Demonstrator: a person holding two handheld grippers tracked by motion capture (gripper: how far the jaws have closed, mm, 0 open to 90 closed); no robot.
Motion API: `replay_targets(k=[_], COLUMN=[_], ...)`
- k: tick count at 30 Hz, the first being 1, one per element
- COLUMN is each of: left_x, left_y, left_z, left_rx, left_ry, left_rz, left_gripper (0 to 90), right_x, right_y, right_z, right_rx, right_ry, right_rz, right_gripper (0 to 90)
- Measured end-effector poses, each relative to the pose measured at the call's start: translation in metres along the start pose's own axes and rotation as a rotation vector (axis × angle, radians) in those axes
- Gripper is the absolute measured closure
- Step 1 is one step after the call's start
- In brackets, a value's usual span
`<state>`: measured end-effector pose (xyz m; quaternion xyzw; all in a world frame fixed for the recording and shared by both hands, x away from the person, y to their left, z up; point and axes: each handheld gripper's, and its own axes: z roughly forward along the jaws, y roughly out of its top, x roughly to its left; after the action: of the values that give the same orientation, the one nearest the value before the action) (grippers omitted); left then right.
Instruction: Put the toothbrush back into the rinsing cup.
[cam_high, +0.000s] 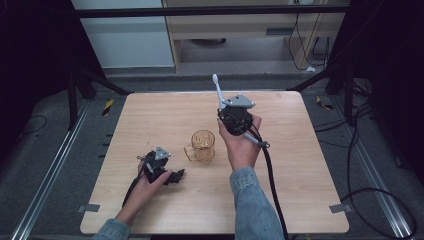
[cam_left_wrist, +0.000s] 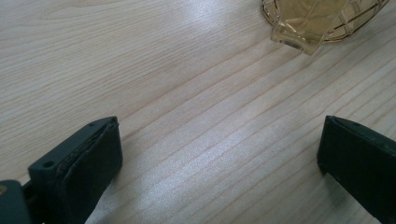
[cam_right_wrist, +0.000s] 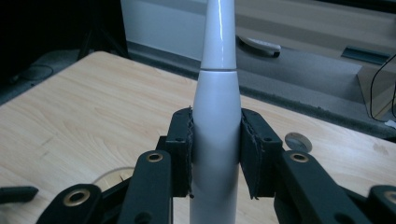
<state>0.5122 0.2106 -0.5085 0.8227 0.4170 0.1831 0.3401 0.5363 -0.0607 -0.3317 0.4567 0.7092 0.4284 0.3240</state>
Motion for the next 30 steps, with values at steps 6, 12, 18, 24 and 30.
replay_targets(k=[6,12,18,24,30], left_x=[0.0,0.0,0.0,0.0,0.0], left_y=[0.0,0.0,0.0,0.0,0.0], left_z=[0.0,0.0,0.0,0.0,-0.001], left_rx=[0.001,0.001,0.0,0.001,0.0], left_ry=[-0.001,-0.001,-0.002,-0.005,-0.006], left_rz=[0.001,0.001,0.0,0.004,0.007], left_gripper=[0.0,0.0,0.0,0.0,0.0], right_x=[0.007,0.009,0.02,0.026,0.031], right_y=[0.007,0.013,0.019,0.023,0.022], right_z=[0.006,0.01,0.013,0.015,0.015], right_rx=[-0.045,-0.093,-0.162,-0.18,-0.22], right_ry=[0.007,0.013,-0.009,-0.008,-0.014], right_rz=[0.013,0.041,0.066,0.071,0.086], right_gripper=[66.9,66.8,66.9,66.9,66.8])
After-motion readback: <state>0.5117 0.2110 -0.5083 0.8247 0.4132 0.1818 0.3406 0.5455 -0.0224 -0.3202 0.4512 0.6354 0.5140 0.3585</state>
